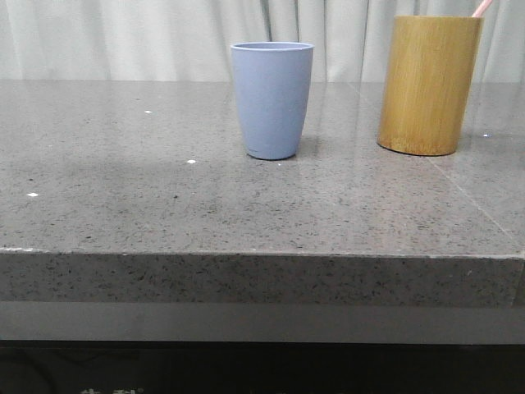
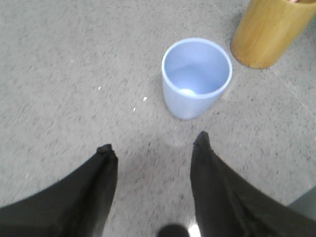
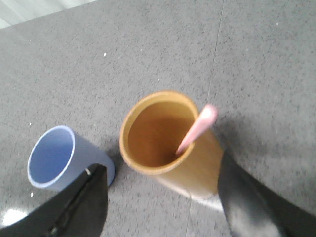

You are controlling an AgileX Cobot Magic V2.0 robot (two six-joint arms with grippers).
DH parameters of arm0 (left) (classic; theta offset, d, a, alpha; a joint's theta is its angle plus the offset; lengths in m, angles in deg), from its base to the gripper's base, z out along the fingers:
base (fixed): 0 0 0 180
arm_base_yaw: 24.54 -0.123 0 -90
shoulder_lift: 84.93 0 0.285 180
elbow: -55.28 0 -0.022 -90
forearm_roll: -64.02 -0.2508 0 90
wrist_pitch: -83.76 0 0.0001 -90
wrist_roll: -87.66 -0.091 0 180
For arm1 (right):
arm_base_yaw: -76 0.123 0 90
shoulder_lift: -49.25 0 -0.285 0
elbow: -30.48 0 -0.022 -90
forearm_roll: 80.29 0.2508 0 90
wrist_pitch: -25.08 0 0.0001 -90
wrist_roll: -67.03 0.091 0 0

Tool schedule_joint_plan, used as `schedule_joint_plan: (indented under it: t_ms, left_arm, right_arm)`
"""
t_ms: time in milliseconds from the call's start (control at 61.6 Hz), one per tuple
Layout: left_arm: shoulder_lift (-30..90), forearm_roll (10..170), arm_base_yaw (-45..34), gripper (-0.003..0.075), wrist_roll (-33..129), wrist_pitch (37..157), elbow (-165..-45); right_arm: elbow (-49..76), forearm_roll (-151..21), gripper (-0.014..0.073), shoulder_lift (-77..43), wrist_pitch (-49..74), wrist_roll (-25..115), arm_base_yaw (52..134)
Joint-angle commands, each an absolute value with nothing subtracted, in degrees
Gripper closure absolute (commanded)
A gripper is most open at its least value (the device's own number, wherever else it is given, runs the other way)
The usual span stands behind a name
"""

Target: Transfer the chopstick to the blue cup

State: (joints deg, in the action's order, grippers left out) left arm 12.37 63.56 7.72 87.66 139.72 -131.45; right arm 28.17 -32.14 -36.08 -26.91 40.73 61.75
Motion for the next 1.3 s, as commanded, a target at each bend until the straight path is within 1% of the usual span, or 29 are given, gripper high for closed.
schedule_joint_plan:
  t_ms: [0,146,292,438,536,682,828,909,1023,1152,1282]
  left_arm:
    - [20.0,63.5,6.3,0.0372,88.3,134.4,-125.9]
    - [28.3,63.5,5.8,0.0372,88.3,132.7,-117.0]
    - [34.8,64.9,5.8,0.0372,88.3,130.9,-111.1]
    - [37.9,64.9,5.8,0.0372,88.3,130.7,-108.7]
    - [38.1,64.9,5.8,0.0372,88.3,130.7,-108.6]
    - [38.1,64.9,5.8,0.0372,88.3,130.7,-108.6]
    - [38.1,64.9,5.8,0.0372,88.3,130.7,-108.6]
    - [38.1,64.9,5.8,0.0372,88.3,130.8,-108.6]
    - [38.1,64.9,5.8,0.0372,88.3,130.8,-108.6]
    - [38.1,64.9,5.8,0.0372,88.3,130.8,-108.6]
    - [38.1,64.9,5.8,0.0372,88.3,130.8,-108.6]
  right_arm:
    - [32.8,-28.7,0.0096,-37.9,-25.2,39.7,61.4]
    - [35.9,-28.7,0.012,-42.0,-25.1,39.7,61.5]
    - [37.3,-28.7,0.0191,-44.5,-25.1,39.7,61.5]
    - [37.6,-28.7,0.0306,-44.7,-25.4,39.7,61.6]
    - [37.6,-28.7,0.0415,-44.7,-25.1,39.7,62.4]
    - [37.6,-28.9,0.0552,-44.7,-22.9,38.2,64.8]
    - [37.6,-30.5,0.0651,-44.7,-20.6,37.6,66.9]
    - [38.1,-32.1,0.0659,-44.6,-20.3,37.6,67.2]
    - [41.1,-36.1,0.0659,-44.4,-23.0,37.6,67.2]
    - [49.0,-40.0,0.0659,-44.3,-30.5,37.9,67.2]
    - [57.8,-40.4,0.0659,-44.3,-37.2,37.9,67.2]
